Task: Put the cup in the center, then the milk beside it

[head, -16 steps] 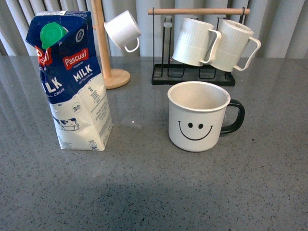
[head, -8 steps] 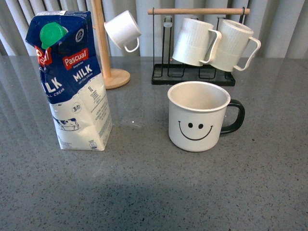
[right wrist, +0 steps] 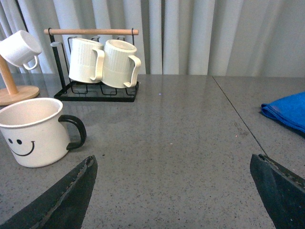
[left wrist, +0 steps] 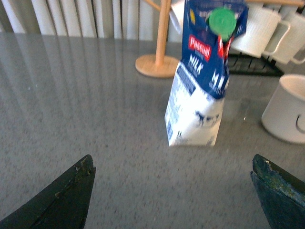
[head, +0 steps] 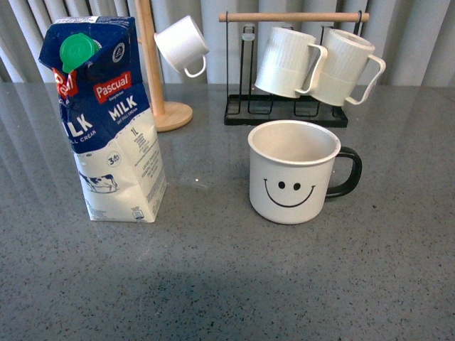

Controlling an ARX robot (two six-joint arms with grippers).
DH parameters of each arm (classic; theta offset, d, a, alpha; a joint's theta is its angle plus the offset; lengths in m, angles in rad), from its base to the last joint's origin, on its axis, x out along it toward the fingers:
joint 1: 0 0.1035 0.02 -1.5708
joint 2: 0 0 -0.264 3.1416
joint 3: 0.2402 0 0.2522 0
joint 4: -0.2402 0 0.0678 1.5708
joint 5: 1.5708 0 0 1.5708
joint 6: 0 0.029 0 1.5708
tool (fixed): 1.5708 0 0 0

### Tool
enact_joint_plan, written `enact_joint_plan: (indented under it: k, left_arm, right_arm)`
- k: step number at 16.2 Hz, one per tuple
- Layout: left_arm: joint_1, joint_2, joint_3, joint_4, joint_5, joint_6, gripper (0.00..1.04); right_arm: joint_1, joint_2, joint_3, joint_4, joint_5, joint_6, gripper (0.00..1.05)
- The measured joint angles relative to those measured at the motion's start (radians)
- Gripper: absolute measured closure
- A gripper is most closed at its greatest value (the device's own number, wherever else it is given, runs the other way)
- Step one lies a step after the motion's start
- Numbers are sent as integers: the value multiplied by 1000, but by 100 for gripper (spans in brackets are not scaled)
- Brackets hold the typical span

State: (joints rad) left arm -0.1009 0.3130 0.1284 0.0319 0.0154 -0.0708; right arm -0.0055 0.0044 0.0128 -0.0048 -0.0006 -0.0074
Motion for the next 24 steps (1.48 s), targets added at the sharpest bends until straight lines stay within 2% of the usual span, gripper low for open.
enact_joint_plan:
  k: [1,4,7,9,12,16,24]
  left_arm:
    - [0,15,5,15,4,-2,7]
    - [-7,311,76,294,47,-35,7]
    - [-87,660,225,501,69,-52,7]
    - [-126,795,311,554,64,-51,7]
    - [-124,996,416,599,59,-53,7]
    - [-127,1121,478,636,60,-60,7]
    - [-145,1150,483,641,29,-60,79]
  right_arm:
    - [0,0,0,0,0,0,7]
    - [0,0,0,0,0,0,7]
    - [0,0,0,0,0,0,7]
    - [0,0,0,0,0,0,7]
    - [0,0,0,0,0,0,7]
    - [0,0,0,0,0,0,7]
    - [0,0,0,0,0,0,7]
